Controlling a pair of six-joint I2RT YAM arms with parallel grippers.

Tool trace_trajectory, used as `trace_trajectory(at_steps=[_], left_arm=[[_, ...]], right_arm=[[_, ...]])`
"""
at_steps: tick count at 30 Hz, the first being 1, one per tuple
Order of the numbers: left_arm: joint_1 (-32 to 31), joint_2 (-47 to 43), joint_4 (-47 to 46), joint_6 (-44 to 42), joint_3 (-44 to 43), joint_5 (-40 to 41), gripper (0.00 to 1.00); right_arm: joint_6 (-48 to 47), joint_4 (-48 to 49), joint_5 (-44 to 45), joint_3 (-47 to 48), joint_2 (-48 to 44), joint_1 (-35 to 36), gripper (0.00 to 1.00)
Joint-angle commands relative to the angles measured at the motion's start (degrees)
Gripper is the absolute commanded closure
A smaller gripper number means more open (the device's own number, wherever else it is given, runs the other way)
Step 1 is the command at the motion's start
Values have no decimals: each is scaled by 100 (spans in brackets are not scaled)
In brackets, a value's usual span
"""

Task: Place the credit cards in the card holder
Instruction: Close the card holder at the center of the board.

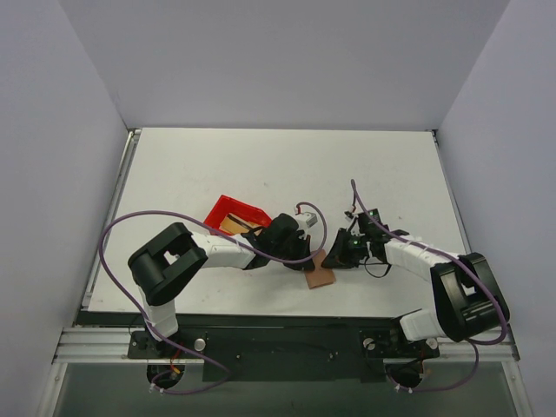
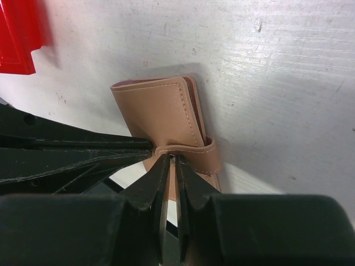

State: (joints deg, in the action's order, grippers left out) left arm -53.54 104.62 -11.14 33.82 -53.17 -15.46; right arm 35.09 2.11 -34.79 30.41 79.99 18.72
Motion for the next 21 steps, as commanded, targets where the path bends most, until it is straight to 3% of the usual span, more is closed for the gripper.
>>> trace_trajectory(at_steps=[1,21], left_arm=[[28,-47,112,-86,35,70,100],[28,6,33,-78,52,17,100]], right_arm=[[-37,-26,33,131,70,97,95],[-160,-650,1104,518,307,720,96]])
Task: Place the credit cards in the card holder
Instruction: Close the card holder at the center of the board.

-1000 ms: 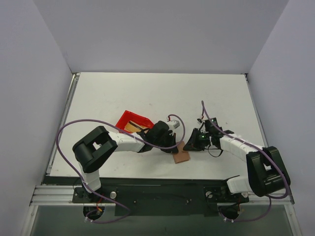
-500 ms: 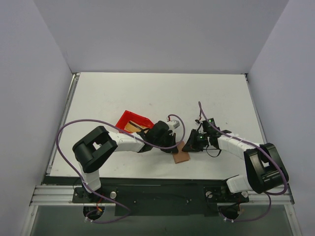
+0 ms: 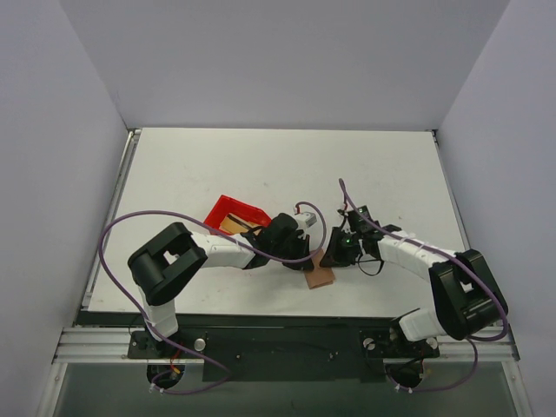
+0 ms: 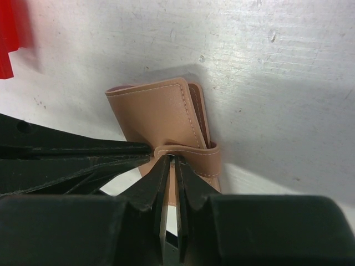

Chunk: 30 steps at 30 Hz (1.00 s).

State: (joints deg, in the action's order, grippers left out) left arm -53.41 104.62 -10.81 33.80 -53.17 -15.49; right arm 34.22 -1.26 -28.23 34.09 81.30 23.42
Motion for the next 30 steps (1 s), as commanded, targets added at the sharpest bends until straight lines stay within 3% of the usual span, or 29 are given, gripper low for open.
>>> trace_trajectory(at_steps=[1,16,24,30], left_arm=[[15,6,-9,-75,52,11,100],[15,-12,-132,-23,157,10,100],[15,-12,-176,-23,166,2,100],[23,-56,-194,-40,166,-7,100]], right_arm=[[-73,-392,493,177,193,286,96],[-12,-1772,1882,1126,923,971,95],[85,-1949,2076,1285,1292,1086,96],[6,-1476,2014,1057,766,1103,96]])
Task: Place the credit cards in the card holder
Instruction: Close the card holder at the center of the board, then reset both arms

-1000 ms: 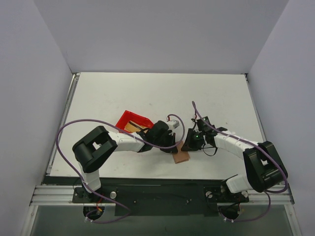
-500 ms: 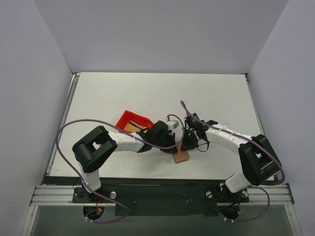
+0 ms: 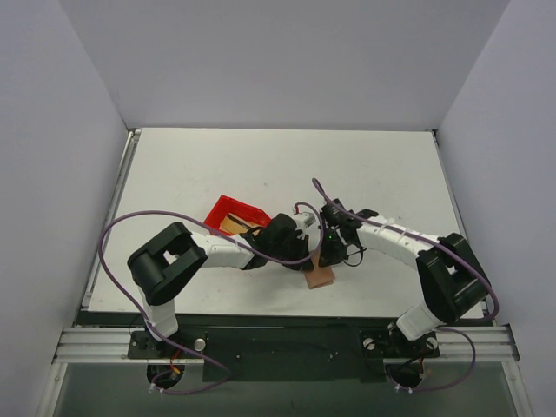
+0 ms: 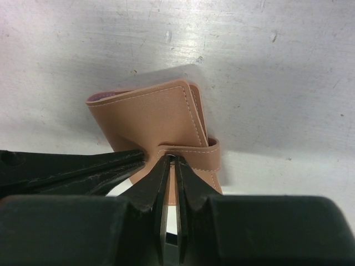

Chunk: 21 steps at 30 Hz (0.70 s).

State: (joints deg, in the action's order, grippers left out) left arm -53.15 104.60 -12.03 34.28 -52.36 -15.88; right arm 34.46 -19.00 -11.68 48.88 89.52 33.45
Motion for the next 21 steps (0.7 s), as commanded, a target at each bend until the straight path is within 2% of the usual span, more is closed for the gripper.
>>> trace_trajectory(at_steps=[1,7,12,16,18,19,20,21], left_arm=[[-3,-79,-71,-88,59,41,100],[6,-413,-28,-88,-99,120,100],[32,-976,323,-185,-398,462,100],[137,-1529,921,-317,-512,1163,100],[260,-2028,1421,-352,-486,1718,100],[365,-2214,1658,-396,-460,2094,100],[488,-2546,1756,-422,-390,2246,99],[550,-2706,1948,-501,-354,2534,95]], right_arm=[[-27,397,334,-467,-353,91,96],[201,1170,544,-889,-1646,-75,97],[176,1215,1053,-1249,-2612,-234,94],[-9,1136,1351,-1443,-3202,-304,83],[-123,1013,1423,-1391,-3422,-357,72],[-158,865,1484,-1321,-3493,-374,70],[-211,750,1598,-1285,-3607,-374,63],[-246,723,1669,-1241,-3651,-383,60]])
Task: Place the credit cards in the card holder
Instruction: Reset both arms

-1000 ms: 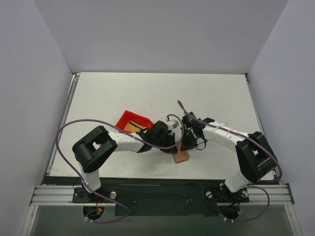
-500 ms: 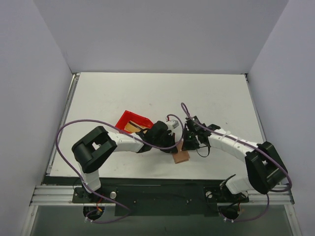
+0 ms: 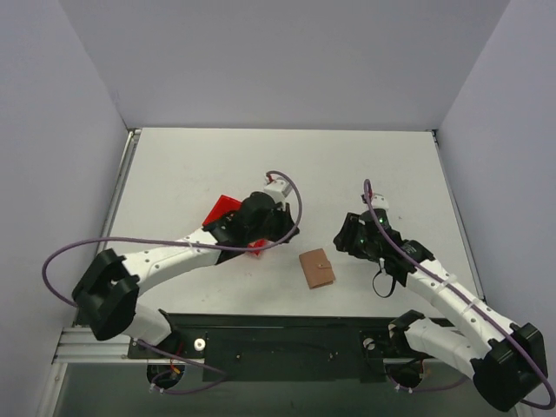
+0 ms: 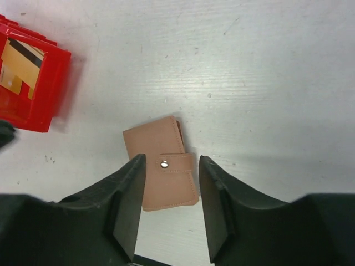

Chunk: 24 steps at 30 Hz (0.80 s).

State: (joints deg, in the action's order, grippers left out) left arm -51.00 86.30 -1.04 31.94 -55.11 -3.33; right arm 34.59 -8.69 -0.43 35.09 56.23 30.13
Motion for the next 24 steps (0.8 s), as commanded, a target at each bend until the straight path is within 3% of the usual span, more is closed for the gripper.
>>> trace_trajectory(at_steps=[1,5,7,8,12,13,14,17,22,24], left_arm=[[441,-1191,964,-294,-35,1439,88],[749,-2010,1606,-461,53,2143,62],[828,-2318,1905,-479,114,2451,28],[855,-2424,2114,-461,132,2669,22],[890,-2820,2564,-338,255,3153,19],[890,-2908,2643,-251,316,3224,18],[890,-2943,2670,-215,386,3268,18],[890,-3049,2688,-171,457,3207,16],[890,-3225,2574,-101,659,3190,14],[890,-3251,2556,-118,686,3190,13]], right_arm=[[-312,-370,604,164,-392,-68,56],[-461,-467,702,305,-516,-156,47],[-479,-476,737,340,-507,-192,42],[-479,-485,746,367,-490,-218,40],[-392,-485,781,402,-429,-244,32],[-374,-485,798,393,-437,-244,24],[-356,-485,842,393,-411,-253,23],[-339,-493,904,393,-376,-253,20],[-321,-511,957,384,-349,-253,4],[-312,-520,965,393,-341,-253,4]])
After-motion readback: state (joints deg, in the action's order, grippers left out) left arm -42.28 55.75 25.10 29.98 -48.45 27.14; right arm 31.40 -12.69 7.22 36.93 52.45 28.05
